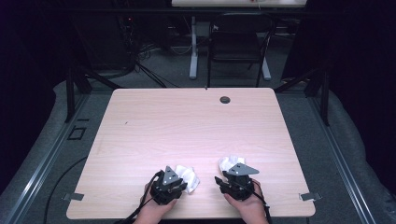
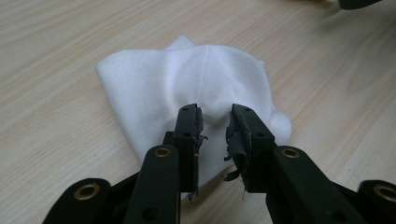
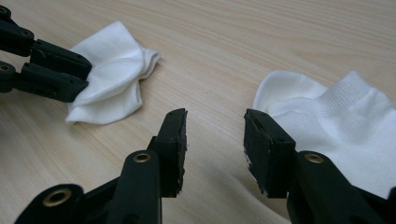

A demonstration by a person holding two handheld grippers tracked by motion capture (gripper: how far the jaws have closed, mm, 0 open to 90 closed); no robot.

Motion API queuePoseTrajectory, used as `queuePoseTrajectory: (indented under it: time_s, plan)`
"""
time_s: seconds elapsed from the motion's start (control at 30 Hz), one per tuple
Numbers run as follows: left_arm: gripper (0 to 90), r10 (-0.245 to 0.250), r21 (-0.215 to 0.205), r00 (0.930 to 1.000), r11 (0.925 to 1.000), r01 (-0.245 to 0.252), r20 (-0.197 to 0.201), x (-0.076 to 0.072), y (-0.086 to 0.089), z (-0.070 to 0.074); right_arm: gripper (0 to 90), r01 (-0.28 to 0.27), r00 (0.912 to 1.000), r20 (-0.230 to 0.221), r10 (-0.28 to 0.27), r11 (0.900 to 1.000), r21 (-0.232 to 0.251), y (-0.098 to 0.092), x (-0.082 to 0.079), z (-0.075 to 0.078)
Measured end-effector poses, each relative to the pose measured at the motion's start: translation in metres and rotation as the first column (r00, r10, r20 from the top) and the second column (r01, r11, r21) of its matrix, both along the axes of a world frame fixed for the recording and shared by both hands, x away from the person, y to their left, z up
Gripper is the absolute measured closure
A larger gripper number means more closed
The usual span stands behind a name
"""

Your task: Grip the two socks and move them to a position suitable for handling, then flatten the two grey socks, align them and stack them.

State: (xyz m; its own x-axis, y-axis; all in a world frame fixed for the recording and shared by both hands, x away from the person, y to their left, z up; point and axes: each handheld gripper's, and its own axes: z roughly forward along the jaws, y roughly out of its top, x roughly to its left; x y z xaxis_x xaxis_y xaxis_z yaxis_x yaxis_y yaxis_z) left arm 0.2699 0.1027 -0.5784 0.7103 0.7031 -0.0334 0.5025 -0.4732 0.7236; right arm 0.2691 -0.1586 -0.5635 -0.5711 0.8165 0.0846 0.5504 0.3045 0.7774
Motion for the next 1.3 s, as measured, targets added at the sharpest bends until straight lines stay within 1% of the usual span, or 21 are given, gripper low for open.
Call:
queuePoseTrajectory:
  time_s: [0.1, 0.13, 0.2, 0.23, 0.27, 0.3, 0.37, 0.4, 0.43, 0.53, 0.57, 0.77, 0.8, 0.87, 0.9, 1.03, 1.07, 1.17, 1.2, 1.23, 1.3]
  plan:
    - [71.7, -0.010, -0.001, 0.9999, 0.9999, 0.010, -0.006, 0.000, -0.001, 0.001, 59.3, -0.003, 1.0000, -0.001, 0.003, 1.000, -0.005, 0.001, 0.000, -0.001]
    - [71.7, -0.009, -0.011, 0.9999, 0.9999, 0.009, -0.013, 0.000, -0.003, 0.000, 59.2, -0.006, 1.0000, -0.004, 0.006, 1.000, -0.009, 0.003, 0.000, -0.001]
    - [71.4, -0.011, -0.014, 0.9999, 0.9998, 0.011, -0.012, 0.000, -0.003, 0.000, 59.1, -0.008, 1.0000, -0.001, 0.008, 1.000, -0.008, 0.003, 0.000, 0.000]
    - [70.8, -0.012, -0.028, 0.9997, 0.9996, 0.011, -0.020, 0.000, -0.005, 0.001, 58.4, -0.009, 1.0000, 0.004, 0.009, 1.000, -0.008, 0.004, 0.000, 0.000]
    - [69.7, -0.012, -0.028, 0.9997, 0.9996, 0.011, -0.020, 0.000, -0.005, 0.001, 58.4, -0.009, 1.0000, 0.004, 0.009, 1.000, -0.008, 0.004, 0.000, 0.000]
    - [68.7, -0.024, -0.027, 0.9997, 0.9994, 0.024, -0.005, 0.001, -0.005, 0.004, 58.0, -0.007, 1.0000, 0.002, 0.007, 1.000, -0.011, 0.005, 0.001, 0.001]
    - [67.3, -0.025, -0.026, 0.9997, 0.9993, 0.025, 0.002, 0.002, -0.004, 0.005, 57.8, -0.006, 1.0000, -0.001, 0.006, 1.000, -0.017, 0.006, 0.001, 0.000]
    - [66.9, -0.024, -0.038, 0.9997, 0.9990, 0.024, 0.005, 0.003, -0.004, 0.008, 57.8, -0.009, 1.0000, 0.000, 0.009, 1.000, -0.021, 0.006, 0.002, 0.000]
    - [66.3, -0.024, -0.038, 0.9997, 0.9990, 0.024, 0.005, 0.003, -0.004, 0.008, 57.8, -0.009, 1.0000, 0.000, 0.009, 1.000, -0.021, 0.006, 0.002, 0.000]
    - [65.8, -0.017, -0.041, 0.9995, 0.9990, 0.018, 0.025, 0.003, -0.004, 0.012, 57.9, -0.008, 0.9999, 0.006, 0.009, 1.000, -0.023, 0.007, 0.001, 0.000]
    - [64.9, -0.019, -0.050, 0.9995, 0.9985, 0.021, 0.027, 0.003, -0.004, 0.013, 58.3, -0.009, 0.9999, 0.009, 0.009, 1.000, -0.018, 0.007, 0.001, 0.001]
    - [64.4, -0.037, -0.046, 0.9990, 0.9982, 0.038, 0.026, 0.000, -0.010, 0.014, 58.6, 0.001, 0.9999, 0.013, -0.001, 1.000, -0.011, 0.004, 0.001, 0.002]
    - [64.4, -0.038, -0.047, 0.9991, 0.9981, 0.039, 0.021, -0.001, -0.012, 0.014, 58.6, 0.003, 0.9999, 0.013, -0.003, 1.000, -0.008, 0.003, 0.001, 0.002]
    - [64.2, -0.055, -0.030, 0.9981, 0.9980, 0.056, 0.029, -0.003, -0.019, 0.013, 58.6, 0.009, 0.9999, 0.014, -0.009, 1.000, -0.005, 0.001, 0.001, 0.003]
    - [64.1, -0.055, -0.030, 0.9981, 0.9980, 0.056, 0.029, -0.003, -0.019, 0.013, 58.6, 0.011, 0.9998, 0.015, -0.011, 1.000, -0.004, 0.000, 0.001, 0.003]
    - [64.0, -0.064, -0.015, 0.9973, 0.9978, 0.064, 0.036, -0.004, -0.031, 0.011, 58.6, 0.018, 0.9997, 0.018, -0.018, 1.000, 0.007, -0.001, 0.001, 0.003]
    - [64.3, -0.058, -0.010, 0.9974, 0.9982, 0.058, 0.042, -0.004, -0.034, 0.010, 58.6, 0.023, 0.9996, 0.019, -0.023, 1.000, 0.009, -0.001, 0.001, 0.004]
    - [68.9, -0.052, 0.014, 0.9982, 0.9986, 0.052, 0.030, -0.001, -0.039, 0.004, 58.6, 0.022, 0.9995, 0.023, -0.022, 1.000, 0.012, -0.003, 0.001, 0.004]
    - [68.9, -0.053, 0.030, 0.9980, 0.9982, 0.052, 0.034, -0.001, -0.040, 0.002, 58.6, 0.022, 0.9995, 0.023, -0.022, 1.000, 0.012, -0.003, 0.001, 0.004]
    - [71.1, -0.049, 0.041, 0.9979, 0.9981, 0.047, 0.041, 0.000, -0.041, 0.001, 58.6, 0.024, 0.9994, 0.023, -0.024, 1.000, 0.012, -0.003, 0.001, 0.004]
    - [74.4, -0.049, 0.037, 0.9980, 0.9982, 0.048, 0.041, 0.000, -0.040, 0.000, 58.6, 0.022, 0.9995, 0.021, -0.022, 1.000, 0.013, -0.004, 0.001, 0.004]
